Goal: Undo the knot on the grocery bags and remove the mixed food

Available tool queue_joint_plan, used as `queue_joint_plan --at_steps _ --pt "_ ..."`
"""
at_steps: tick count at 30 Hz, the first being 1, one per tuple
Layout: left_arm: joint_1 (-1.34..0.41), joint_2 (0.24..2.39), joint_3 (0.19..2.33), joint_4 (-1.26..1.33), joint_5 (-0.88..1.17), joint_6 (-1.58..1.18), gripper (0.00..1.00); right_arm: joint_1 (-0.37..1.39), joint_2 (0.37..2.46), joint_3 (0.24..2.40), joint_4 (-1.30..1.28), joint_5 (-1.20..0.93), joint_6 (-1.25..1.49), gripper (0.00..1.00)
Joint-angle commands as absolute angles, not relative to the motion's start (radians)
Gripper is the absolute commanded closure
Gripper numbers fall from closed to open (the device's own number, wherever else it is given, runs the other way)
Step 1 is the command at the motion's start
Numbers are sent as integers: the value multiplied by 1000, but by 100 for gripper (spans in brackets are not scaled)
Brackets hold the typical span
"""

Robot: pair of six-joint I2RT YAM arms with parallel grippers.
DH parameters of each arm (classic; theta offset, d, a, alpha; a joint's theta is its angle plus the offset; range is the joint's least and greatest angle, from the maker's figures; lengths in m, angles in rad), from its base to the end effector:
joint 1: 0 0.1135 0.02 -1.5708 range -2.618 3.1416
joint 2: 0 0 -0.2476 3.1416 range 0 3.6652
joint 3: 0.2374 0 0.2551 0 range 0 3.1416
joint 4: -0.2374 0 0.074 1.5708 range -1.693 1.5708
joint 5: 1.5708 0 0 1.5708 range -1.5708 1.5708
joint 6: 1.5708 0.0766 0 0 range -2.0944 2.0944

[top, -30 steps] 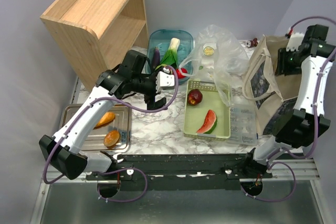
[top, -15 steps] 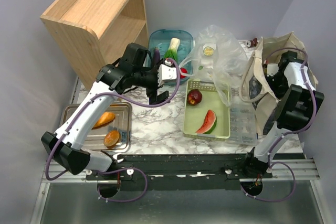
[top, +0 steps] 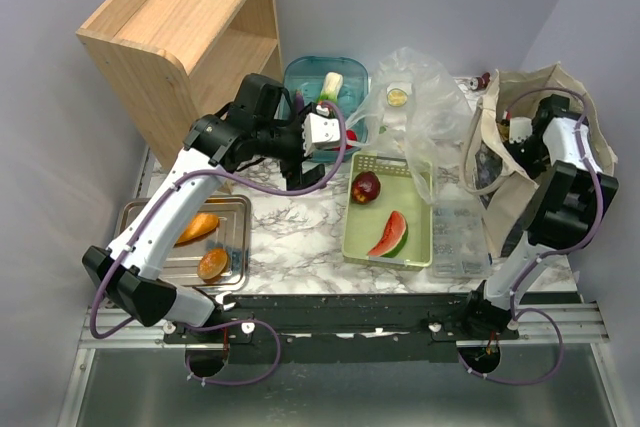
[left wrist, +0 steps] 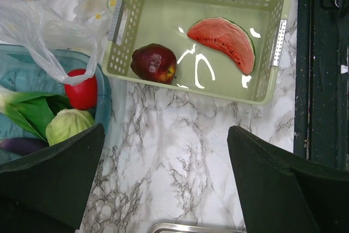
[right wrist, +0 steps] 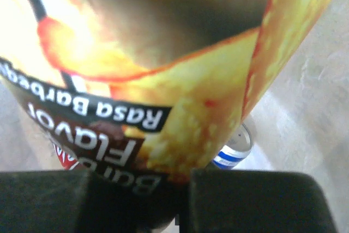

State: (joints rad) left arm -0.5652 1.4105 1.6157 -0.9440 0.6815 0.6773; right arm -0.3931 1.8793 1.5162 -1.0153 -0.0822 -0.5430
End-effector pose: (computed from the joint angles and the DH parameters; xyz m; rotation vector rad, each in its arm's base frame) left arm 0.2357 -0.2066 0.3773 1.5491 1.5765 -0.7190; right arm 0.3507 -0.1386 0.1699 -0.2312 2.9238 -0.0201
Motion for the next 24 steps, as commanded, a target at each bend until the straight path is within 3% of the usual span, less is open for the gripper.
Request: queue_joint_plan --at_steps 1,13,24 --pt "-563 1424 1654 -952 669 657 5 -400 1780 1626 -1043 -156 -535 99" --pt "-565 1500 1744 -902 683 588 4 -425 1599 1913 -1085 -328 -471 99" --pt "-564 1534 1798 -722 637 453 2 -428 1589 2169 -1005 -491 -307 99"
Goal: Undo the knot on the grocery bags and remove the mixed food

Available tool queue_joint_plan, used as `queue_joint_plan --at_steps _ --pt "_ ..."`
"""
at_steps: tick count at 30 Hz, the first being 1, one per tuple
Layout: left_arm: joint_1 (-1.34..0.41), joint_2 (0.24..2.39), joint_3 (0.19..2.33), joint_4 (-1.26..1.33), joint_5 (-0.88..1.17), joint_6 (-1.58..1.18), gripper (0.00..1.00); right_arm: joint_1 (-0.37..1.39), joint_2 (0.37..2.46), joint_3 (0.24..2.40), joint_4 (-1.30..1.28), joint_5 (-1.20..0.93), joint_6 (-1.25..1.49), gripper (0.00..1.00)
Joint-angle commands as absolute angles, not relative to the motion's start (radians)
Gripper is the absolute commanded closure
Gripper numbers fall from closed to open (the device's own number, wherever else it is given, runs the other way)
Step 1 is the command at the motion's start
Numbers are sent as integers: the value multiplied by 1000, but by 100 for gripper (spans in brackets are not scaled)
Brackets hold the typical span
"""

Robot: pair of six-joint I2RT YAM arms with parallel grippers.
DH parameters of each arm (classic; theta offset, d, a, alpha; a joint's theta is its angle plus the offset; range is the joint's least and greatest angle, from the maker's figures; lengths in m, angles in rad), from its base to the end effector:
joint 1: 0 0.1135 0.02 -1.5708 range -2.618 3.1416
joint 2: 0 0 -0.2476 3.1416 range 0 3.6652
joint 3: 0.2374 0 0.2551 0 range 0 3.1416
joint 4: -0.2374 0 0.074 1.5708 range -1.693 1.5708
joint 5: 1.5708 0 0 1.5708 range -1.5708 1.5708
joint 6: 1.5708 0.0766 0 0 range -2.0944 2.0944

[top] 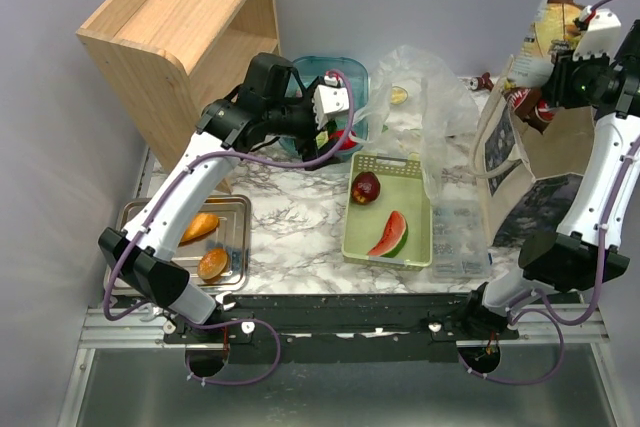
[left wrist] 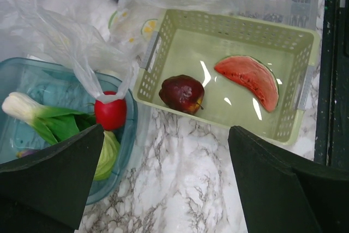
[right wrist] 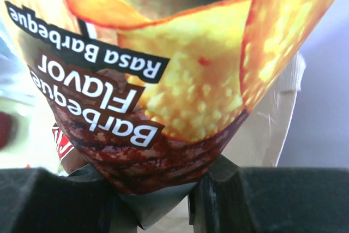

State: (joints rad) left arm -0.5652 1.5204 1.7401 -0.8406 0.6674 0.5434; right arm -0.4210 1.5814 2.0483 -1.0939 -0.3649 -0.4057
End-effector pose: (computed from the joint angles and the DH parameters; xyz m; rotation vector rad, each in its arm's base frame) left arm 0.2664 -0.2251 0.3953 1.4220 1.5867 -0.7389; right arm 0.3168 -0.1119 0.4409 -0.1853 2.1439 -0.0772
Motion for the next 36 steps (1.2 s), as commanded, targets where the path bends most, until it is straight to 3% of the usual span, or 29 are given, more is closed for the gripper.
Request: queue_joint_plan --at_steps 1,7,12,19,22,26,32,36 --pt "-563 1533 1807 -695 638 432 2 -428 1605 2203 -991 -530 -272 99" --pt "-563 1526 1882 -574 751 426 1 -428 1683 2337 -830 -861 -16 99" --pt "-562 1600 2091 -677 821 543 1 -400 1674 2207 -556 -1149 311 99" --pt "-563 1631 2226 -846 820 730 2 -236 1624 2035 -638 -1293 186 99" --pt "-562 1614 2217 -850 816 737 2 -149 1637 2050 -894 -1242 -90 99" --pt "-563 1602 2212 -900 786 805 2 62 1660 2063 -1315 -1003 -645 99" --pt "-554 1561 2142 -1018 723 1072 1 144 1576 1906 -1386 -978 -918 99" --pt "-523 1522 2051 -1023 813 1145 1 182 1522 1829 -1419 -966 -1092 99"
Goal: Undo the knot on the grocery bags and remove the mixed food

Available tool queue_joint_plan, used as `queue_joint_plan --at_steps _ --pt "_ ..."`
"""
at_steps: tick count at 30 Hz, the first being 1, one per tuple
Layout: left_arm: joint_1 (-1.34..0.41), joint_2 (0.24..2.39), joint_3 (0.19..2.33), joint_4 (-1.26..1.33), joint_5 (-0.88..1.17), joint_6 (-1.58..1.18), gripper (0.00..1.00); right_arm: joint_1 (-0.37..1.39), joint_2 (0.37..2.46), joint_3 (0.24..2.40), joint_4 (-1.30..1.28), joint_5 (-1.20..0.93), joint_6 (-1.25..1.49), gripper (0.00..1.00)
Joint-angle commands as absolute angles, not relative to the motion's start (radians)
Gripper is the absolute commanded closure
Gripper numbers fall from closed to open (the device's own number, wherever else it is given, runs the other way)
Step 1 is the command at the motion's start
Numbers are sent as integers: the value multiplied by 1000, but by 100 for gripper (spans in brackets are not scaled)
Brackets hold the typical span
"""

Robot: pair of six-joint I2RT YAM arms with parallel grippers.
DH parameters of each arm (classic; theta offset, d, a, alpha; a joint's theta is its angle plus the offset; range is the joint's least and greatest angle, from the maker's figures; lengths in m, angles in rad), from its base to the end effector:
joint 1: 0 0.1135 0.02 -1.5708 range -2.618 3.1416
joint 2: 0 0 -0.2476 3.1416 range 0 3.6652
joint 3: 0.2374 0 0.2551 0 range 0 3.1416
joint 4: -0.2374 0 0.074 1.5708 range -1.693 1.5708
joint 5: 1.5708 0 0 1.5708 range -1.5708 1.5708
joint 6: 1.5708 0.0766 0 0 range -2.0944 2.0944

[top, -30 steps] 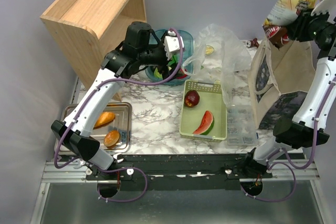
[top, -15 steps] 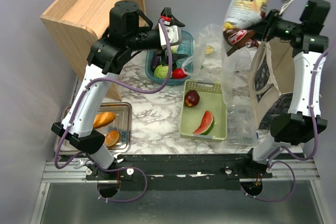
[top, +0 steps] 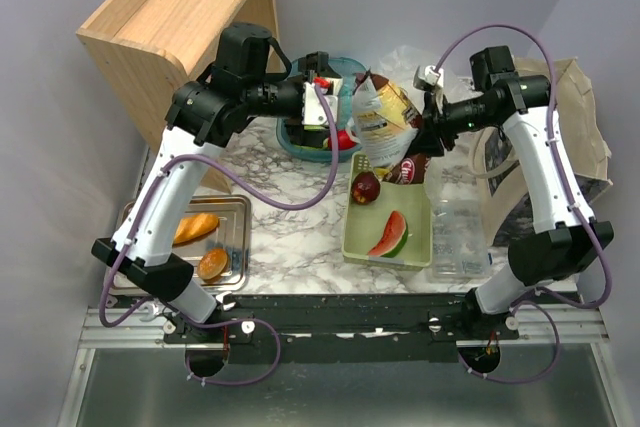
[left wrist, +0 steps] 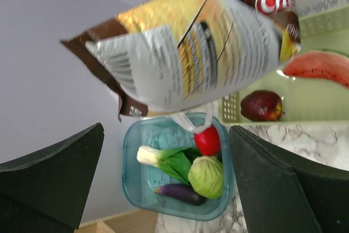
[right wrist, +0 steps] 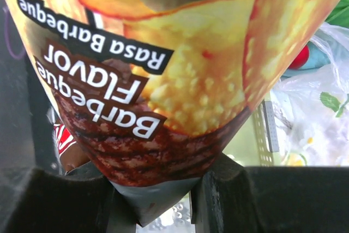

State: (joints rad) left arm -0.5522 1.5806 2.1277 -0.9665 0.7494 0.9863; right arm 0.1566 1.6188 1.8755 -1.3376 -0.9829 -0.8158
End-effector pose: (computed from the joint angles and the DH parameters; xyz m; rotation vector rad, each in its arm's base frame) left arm 0.2466 -0.2132 0.4883 1.6167 0.9948 -0.4493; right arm 0.2975 0.1115 0.3790 -1.2970 1.8199 0.9426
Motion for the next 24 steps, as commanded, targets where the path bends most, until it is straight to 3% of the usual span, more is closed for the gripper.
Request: queue_joint_plan --at_steps 1,6,12,19,22,24 --pt "-524 1513 2037 -1024 842 1156 2 198 1503 1805 -1420 -954 -1121 99" --pt "-568 1521 2028 -1088 902 1248 1 308 1462 1713 -1419 -886 -1220 99" --pt "-678 1504 1955 -1307 877 1512 1 350 1508 1759 -1420 -909 -1186 99" --pt "-748 1451 1811 -1272 873 1578 1 413 1506 1737 -1419 -873 -1251 99" --pt "-752 1470 1835 -1243 873 1509 12 423 1498 1734 -1417 -869 -1267 99" --pt "-752 1486 1868 -1202 871 1378 30 425 1489 1728 -1394 -870 -1250 98"
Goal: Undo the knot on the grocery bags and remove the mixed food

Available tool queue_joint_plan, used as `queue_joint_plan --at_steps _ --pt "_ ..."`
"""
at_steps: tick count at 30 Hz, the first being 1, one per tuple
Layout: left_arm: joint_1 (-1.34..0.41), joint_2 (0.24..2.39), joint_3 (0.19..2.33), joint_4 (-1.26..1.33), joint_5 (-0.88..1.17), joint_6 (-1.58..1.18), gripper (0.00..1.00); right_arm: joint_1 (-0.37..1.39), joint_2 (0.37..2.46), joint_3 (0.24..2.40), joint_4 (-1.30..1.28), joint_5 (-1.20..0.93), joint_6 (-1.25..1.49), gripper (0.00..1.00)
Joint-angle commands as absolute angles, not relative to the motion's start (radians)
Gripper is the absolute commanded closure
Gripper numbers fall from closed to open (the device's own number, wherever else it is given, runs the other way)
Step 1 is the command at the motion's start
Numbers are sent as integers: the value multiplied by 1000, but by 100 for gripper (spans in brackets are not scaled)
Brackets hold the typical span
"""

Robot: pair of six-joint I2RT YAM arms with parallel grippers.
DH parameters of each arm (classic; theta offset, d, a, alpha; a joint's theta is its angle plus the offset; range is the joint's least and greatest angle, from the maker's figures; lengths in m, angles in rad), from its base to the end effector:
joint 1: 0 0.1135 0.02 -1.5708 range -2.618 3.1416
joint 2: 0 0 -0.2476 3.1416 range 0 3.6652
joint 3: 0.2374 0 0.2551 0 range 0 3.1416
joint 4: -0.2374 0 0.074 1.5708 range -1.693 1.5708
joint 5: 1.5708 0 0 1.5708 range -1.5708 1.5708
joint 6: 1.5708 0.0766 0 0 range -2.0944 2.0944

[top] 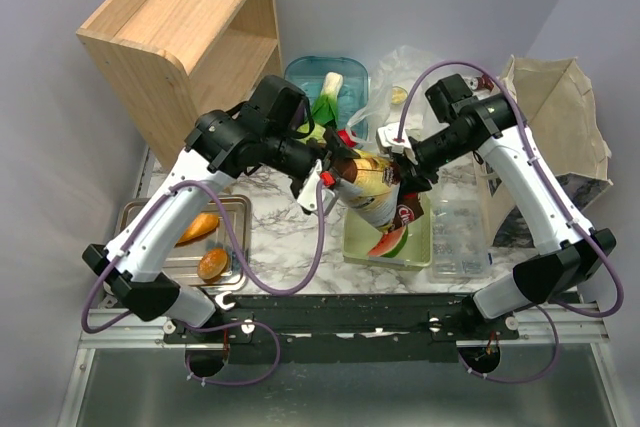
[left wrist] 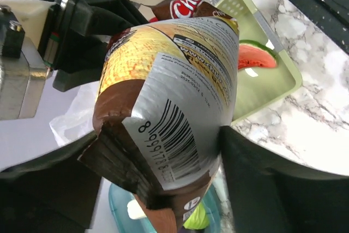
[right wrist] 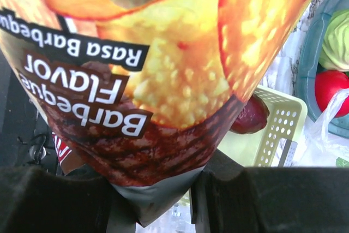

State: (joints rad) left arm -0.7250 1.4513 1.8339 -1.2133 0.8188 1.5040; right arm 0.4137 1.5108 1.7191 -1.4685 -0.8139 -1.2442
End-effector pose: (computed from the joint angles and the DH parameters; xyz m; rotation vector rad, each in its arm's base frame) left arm 0.1749 -0.2297 0.4143 2.0572 0.6128 -0.5379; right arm 0.2285 0.1611 0.3501 -1.8969 1.5167 0.8026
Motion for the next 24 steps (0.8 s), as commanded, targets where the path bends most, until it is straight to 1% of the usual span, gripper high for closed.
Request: queue_joint_plan --at_steps 1,3,4,5,6,7,8,9,11,15,17,20,21,24 --pt "-752 1493 1886 -1163 874 1297 40 425 1487 1727 -1380 -871 -1230 96" --pt "-746 1507 1930 -1153 895 1188 58 425 1492 1743 -1372 -882 -1197 90" --pt "-743 1509 1943 -1163 905 1166 68 425 1497 1753 -1364 -887 -1164 87" --pt "-739 1505 1944 -1165 913 1149 83 425 1503 1764 -1355 -886 -1131 82" --pt "-736 1496 1937 -1162 916 1127 94 425 1508 1774 -1345 -877 -1106 76" --pt "-734 1485 1921 -1149 917 1106 100 425 1514 1779 -1328 -864 -1066 61" --pt "-730 1470 1902 -1129 915 1073 100 425 1516 1783 -1292 -844 -1014 47" --pt "-725 1450 1872 -1094 909 1026 100 425 1517 1786 -1262 -827 -959 38" --pt "-706 1415 1824 -1033 907 932 100 422 1518 1804 -1233 -794 -911 30" --pt "-614 1369 1764 -951 860 767 100 346 1483 1798 -1101 -767 -794 22" --pt "-563 1365 1772 -909 787 663 100 275 1458 1782 -993 -765 -699 16" --pt "-525 1380 1831 -821 527 458 100 164 1437 1766 -826 -759 -554 11" --pt "-525 1389 1859 -806 409 425 100 139 1437 1762 -779 -739 -511 10" --pt "-527 1418 1946 -765 169 350 100 102 1448 1766 -704 -711 -432 10"
